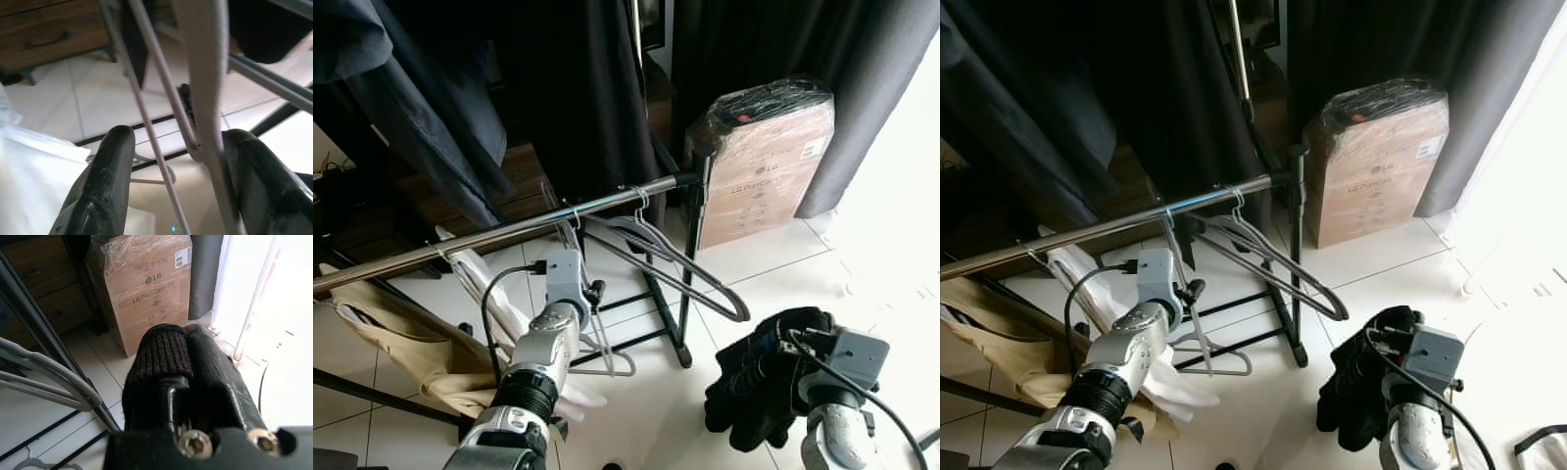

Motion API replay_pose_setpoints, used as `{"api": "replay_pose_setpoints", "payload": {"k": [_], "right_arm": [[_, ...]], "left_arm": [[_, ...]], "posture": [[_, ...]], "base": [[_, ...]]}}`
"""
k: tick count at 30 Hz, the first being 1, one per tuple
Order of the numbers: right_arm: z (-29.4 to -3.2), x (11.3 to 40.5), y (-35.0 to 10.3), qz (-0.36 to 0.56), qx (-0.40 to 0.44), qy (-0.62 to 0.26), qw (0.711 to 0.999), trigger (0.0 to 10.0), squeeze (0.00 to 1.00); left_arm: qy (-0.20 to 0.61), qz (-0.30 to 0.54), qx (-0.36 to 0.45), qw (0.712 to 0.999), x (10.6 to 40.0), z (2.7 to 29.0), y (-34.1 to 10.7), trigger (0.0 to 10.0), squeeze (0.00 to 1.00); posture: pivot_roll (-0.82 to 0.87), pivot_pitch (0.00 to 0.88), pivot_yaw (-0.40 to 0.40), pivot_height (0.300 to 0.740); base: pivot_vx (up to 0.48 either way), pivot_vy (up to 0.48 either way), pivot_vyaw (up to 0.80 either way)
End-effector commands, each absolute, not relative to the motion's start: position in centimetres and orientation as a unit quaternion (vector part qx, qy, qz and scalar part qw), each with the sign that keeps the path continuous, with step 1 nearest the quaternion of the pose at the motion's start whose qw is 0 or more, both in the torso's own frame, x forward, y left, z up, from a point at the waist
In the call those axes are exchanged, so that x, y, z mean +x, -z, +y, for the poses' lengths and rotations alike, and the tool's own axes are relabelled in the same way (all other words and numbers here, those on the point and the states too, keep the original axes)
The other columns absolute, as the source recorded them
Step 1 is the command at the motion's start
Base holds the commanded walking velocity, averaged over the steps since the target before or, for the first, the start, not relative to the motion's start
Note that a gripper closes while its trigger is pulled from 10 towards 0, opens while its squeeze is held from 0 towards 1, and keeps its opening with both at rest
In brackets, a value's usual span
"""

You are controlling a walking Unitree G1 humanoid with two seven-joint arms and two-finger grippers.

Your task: Hang hanger

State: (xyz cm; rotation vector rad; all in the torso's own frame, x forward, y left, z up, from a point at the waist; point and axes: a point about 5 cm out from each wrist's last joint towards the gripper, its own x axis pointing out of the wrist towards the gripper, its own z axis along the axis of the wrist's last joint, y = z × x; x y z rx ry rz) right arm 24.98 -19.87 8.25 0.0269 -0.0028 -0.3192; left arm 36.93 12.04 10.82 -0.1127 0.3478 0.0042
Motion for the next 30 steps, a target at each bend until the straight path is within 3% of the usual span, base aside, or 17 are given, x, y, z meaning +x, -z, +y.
{"api": "replay_pose_setpoints", "payload": {"k": [1,7,8,9,10,11,12,30], "right_arm": [[-19.5,24.9,-8.5,-0.007,0.014,0.152,0.988,10.0,0.00],[-19.3,25.0,-8.6,-0.008,0.015,0.151,0.988,10.0,0.00],[-19.3,25.0,-8.6,-0.008,0.015,0.151,0.988,10.0,0.00],[-19.3,25.0,-8.6,-0.008,0.015,0.151,0.988,10.0,0.00],[-19.4,25.0,-8.5,-0.008,0.015,0.151,0.988,10.0,0.00],[-19.4,24.9,-8.5,-0.007,0.015,0.152,0.988,10.0,0.00],[-19.5,24.9,-8.5,-0.007,0.015,0.153,0.988,10.0,0.00],[-19.5,24.9,-8.5,-0.006,0.015,0.152,0.988,10.0,0.00]], "left_arm": [[-0.027,0.175,-0.049,0.983,36.7,13.1,-10.4,10.0,0.00],[-0.014,0.155,-0.071,0.985,36.7,13.0,-10.5,10.0,0.00],[-0.012,0.154,-0.072,0.985,36.8,13.0,-10.5,9.3,0.00],[-0.012,0.154,-0.072,0.985,36.8,13.0,-10.5,9.3,0.00],[-0.009,0.153,-0.073,0.986,36.8,13.0,-10.6,2.6,0.00],[-0.008,0.151,-0.074,0.986,36.8,12.9,-10.6,2.6,0.00],[-0.007,0.150,-0.074,0.986,36.8,12.9,-10.6,0.0,0.00],[0.009,0.177,-0.092,0.980,36.6,12.0,-9.6,0.0,0.00]], "posture": [[-0.12,0.236,0.092,0.740],[-0.13,0.234,0.092,0.740],[-0.13,0.233,0.092,0.740],[-0.13,0.233,0.092,0.740],[-0.13,0.231,0.092,0.740],[-0.13,0.231,0.092,0.740],[-0.14,0.229,0.091,0.740],[-0.14,0.230,0.085,0.740]], "base": [[0.000,0.000,0.00],[0.000,0.000,0.00],[0.000,0.000,0.00],[0.000,0.000,0.00],[0.000,0.000,0.00],[0.000,0.000,0.00],[0.000,0.000,0.00],[0.000,0.000,0.00]]}}
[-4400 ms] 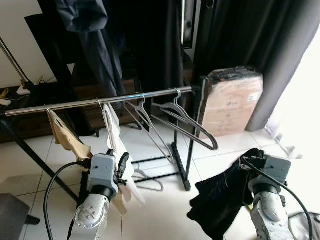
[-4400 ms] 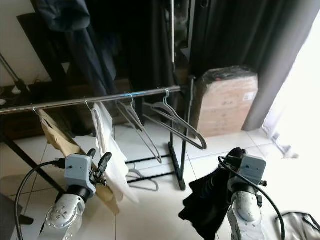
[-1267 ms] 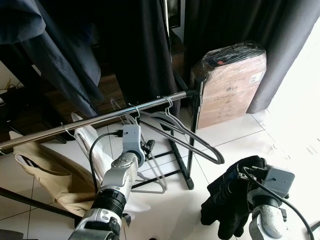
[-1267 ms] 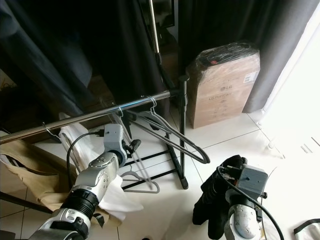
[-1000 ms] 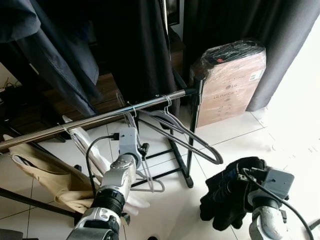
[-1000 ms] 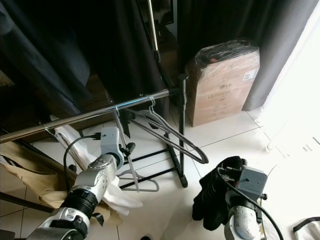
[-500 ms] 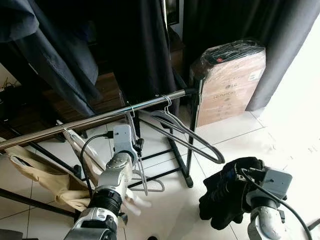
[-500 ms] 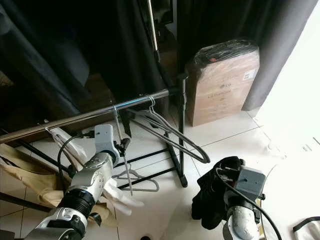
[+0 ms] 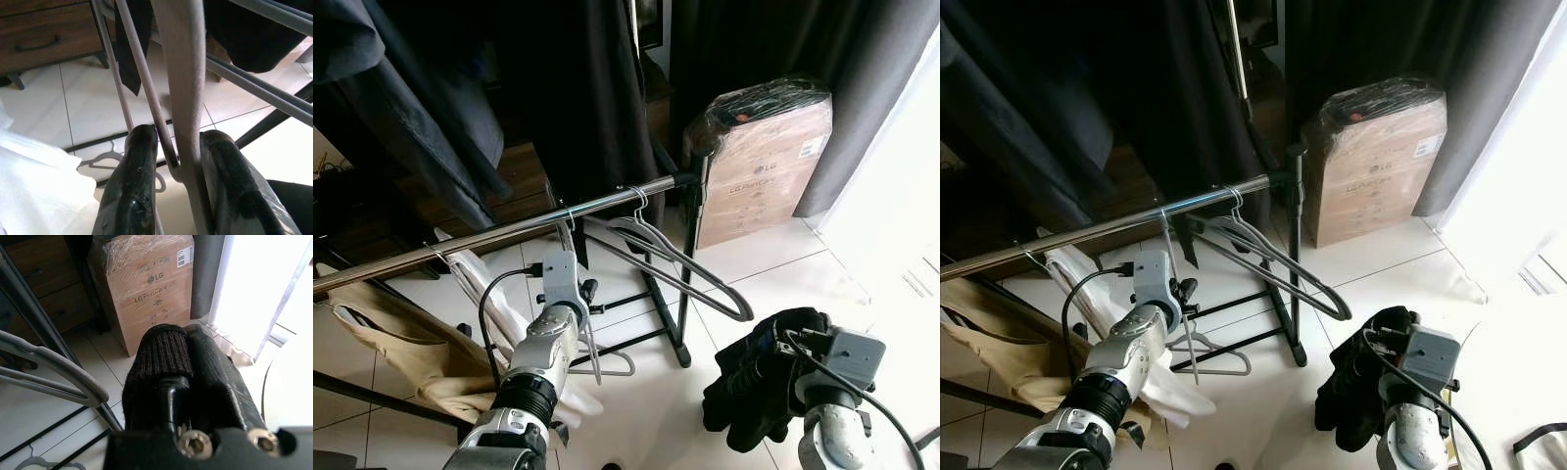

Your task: Hang hanger

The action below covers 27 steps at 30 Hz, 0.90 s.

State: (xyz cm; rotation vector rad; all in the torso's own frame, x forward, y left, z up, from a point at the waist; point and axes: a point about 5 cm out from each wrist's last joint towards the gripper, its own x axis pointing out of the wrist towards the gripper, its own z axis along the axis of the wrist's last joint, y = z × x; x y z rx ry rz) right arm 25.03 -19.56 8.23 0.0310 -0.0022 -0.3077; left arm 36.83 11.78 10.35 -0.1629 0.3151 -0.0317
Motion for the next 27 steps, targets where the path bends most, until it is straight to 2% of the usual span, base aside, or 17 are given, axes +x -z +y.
{"api": "replay_pose_setpoints", "payload": {"k": [1,17,27], "right_arm": [[-19.5,24.8,-8.5,-0.006,0.015,0.152,0.988,10.0,0.00],[-19.4,24.9,-8.4,-0.006,0.017,0.152,0.988,10.0,0.00],[-19.5,25.5,-8.3,-0.006,0.017,0.151,0.988,10.0,0.00]], "left_arm": [[0.008,0.175,-0.091,0.980,36.6,12.0,-9.6,0.0,0.00],[-0.013,0.132,-0.089,0.987,36.9,12.2,-10.8,0.0,0.00],[-0.024,0.099,-0.042,0.994,36.0,13.4,-11.0,0.0,0.00]], "posture": [[-0.14,0.230,0.085,0.740],[-0.14,0.222,0.085,0.740],[-0.13,0.194,0.087,0.740]], "base": [[0.000,0.000,0.00],[0.000,0.000,0.00],[0.000,0.000,0.00]]}}
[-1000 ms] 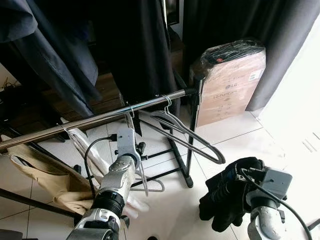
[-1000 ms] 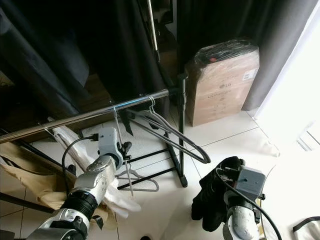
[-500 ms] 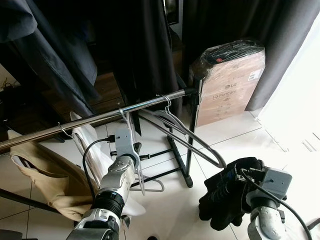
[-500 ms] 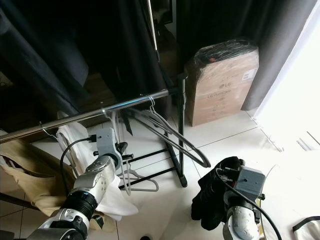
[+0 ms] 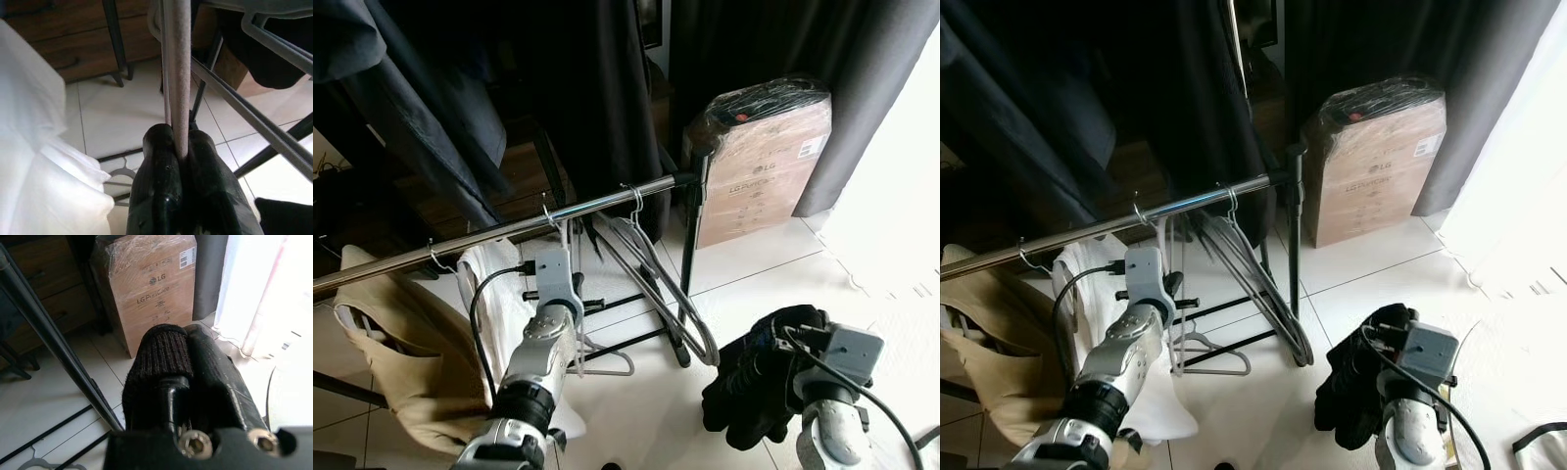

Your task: Hang hanger

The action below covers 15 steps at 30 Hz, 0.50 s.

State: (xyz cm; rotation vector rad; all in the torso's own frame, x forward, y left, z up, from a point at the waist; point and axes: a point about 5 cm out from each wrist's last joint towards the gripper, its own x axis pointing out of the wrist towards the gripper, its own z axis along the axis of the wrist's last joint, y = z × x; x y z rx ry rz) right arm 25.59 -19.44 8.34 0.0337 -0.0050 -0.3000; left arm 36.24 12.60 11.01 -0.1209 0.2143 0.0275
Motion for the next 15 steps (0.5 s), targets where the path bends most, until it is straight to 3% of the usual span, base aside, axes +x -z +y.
{"api": "replay_pose_setpoints", "payload": {"k": [1,12,15], "right_arm": [[-19.5,25.5,-8.3,-0.006,0.017,0.151,0.988,10.0,0.00],[-19.8,25.8,-7.8,0.000,0.009,0.144,0.989,10.0,0.00],[-20.0,25.8,-7.7,0.003,0.004,0.142,0.990,10.0,0.00]], "left_arm": [[-0.024,0.093,-0.036,0.995,35.8,13.6,-11.1,0.0,0.00],[0.005,0.061,0.028,0.998,32.7,15.6,-10.9,0.0,0.00],[0.023,0.069,0.048,0.996,30.5,16.5,-9.8,0.0,0.00]], "posture": [[-0.13,0.193,0.086,0.740],[-0.10,0.143,0.082,0.740],[-0.10,0.124,0.079,0.740]], "base": [[0.000,0.000,0.00],[0.000,0.000,0.00],[0.000,0.000,0.00]]}}
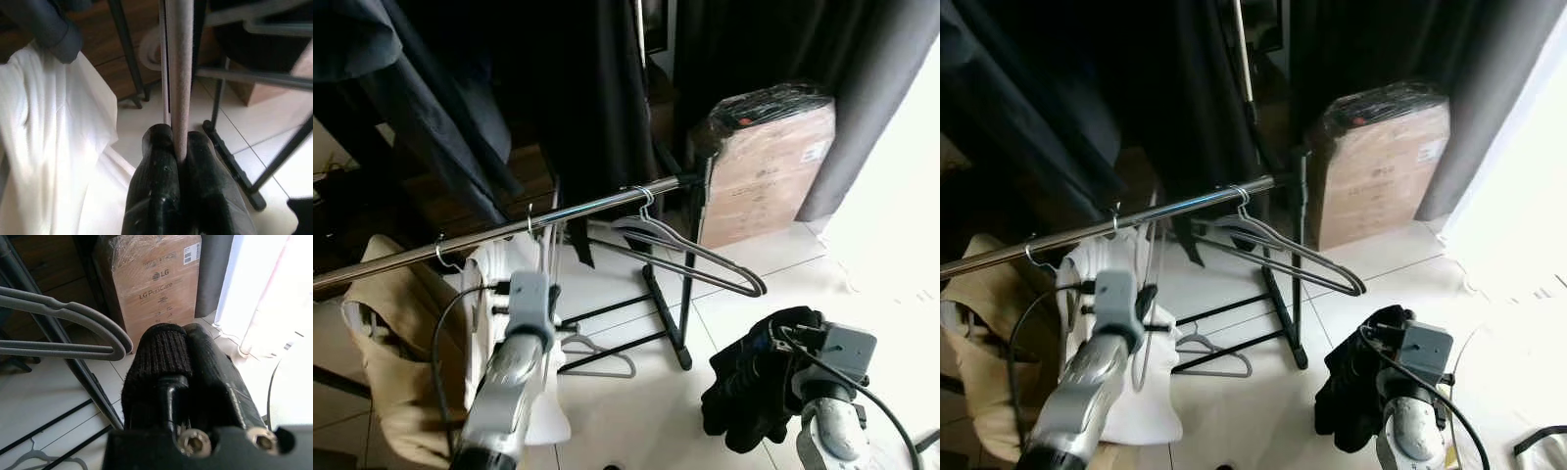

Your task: Hang hanger

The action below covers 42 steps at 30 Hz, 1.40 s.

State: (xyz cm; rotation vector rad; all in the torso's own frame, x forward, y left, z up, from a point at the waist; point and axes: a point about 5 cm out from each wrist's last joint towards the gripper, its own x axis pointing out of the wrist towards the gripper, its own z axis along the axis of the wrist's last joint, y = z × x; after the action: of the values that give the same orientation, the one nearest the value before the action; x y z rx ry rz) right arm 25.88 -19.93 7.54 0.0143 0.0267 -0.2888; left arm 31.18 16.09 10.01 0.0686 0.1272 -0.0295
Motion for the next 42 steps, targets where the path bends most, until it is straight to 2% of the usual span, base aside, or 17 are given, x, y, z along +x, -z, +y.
{"api": "replay_pose_setpoints", "payload": {"k": [1,4,5,6,7,11,16,25,31,35,42], "right_arm": [[-20.1,25.9,-7.7,0.003,0.003,0.142,0.990,10.0,0.00],[-20.4,25.7,-7.6,0.006,-0.002,0.141,0.990,10.0,0.00],[-20.5,25.7,-7.5,0.007,-0.004,0.140,0.990,10.0,0.00],[-20.5,25.7,-7.5,0.007,-0.004,0.140,0.990,10.0,0.00],[-20.6,25.6,-7.4,0.008,-0.006,0.139,0.990,10.0,0.00],[-20.9,25.4,-7.2,0.013,-0.009,0.138,0.990,10.0,0.00],[-20.9,25.5,-7.2,0.014,-0.010,0.135,0.991,10.0,0.00],[-20.6,25.7,-7.1,0.015,-0.007,0.131,0.991,10.0,0.00],[-20.4,25.7,-6.6,0.027,-0.006,0.127,0.992,10.0,0.00],[-20.4,25.9,-6.8,0.026,-0.005,0.127,0.992,10.0,0.00],[-20.6,26.0,-6.7,0.031,-0.007,0.128,0.991,10.0,0.00]], "left_arm": [[0.025,0.071,0.051,0.996,30.3,16.5,-9.7,0.0,0.00],[0.042,0.082,0.072,0.993,28.8,17.0,-8.9,0.0,0.00],[0.047,0.085,0.078,0.992,28.2,17.1,-8.7,3.2,0.00],[0.047,0.085,0.078,0.992,28.2,17.1,-8.7,3.2,0.00],[0.054,0.084,0.083,0.992,27.5,17.1,-8.5,10.0,0.00],[0.039,0.080,0.088,0.992,25.4,17.7,-7.9,10.0,0.00],[-0.002,0.105,0.087,0.991,24.7,19.0,-7.0,10.0,0.00],[0.023,0.115,0.097,0.988,23.4,19.5,-6.7,10.0,0.00],[0.052,0.145,0.053,0.987,22.5,18.5,-5.0,10.0,0.00],[0.030,0.164,0.049,0.985,21.8,19.4,-4.1,10.0,0.00],[0.038,0.167,0.056,0.984,20.9,19.5,-3.9,10.0,0.00]], "posture": [[-0.10,0.114,0.076,0.740],[-0.10,0.102,0.073,0.740],[-0.10,0.092,0.069,0.740],[-0.10,0.092,0.069,0.740],[-0.10,0.080,0.064,0.740],[-0.10,0.054,0.049,0.740],[-0.09,0.037,0.044,0.740],[-0.10,0.020,0.046,0.740],[-0.10,0.024,0.043,0.740],[-0.10,0.052,0.040,0.740],[-0.09,0.089,0.037,0.740]], "base": [[0.000,0.000,0.00],[0.000,0.000,0.00],[0.000,0.000,0.00],[0.000,0.000,0.00],[0.000,0.000,0.00],[0.000,0.000,0.00],[0.000,0.000,0.00],[0.000,0.000,0.00],[0.000,0.000,0.00],[0.000,0.000,0.00],[0.000,0.000,0.00]]}}
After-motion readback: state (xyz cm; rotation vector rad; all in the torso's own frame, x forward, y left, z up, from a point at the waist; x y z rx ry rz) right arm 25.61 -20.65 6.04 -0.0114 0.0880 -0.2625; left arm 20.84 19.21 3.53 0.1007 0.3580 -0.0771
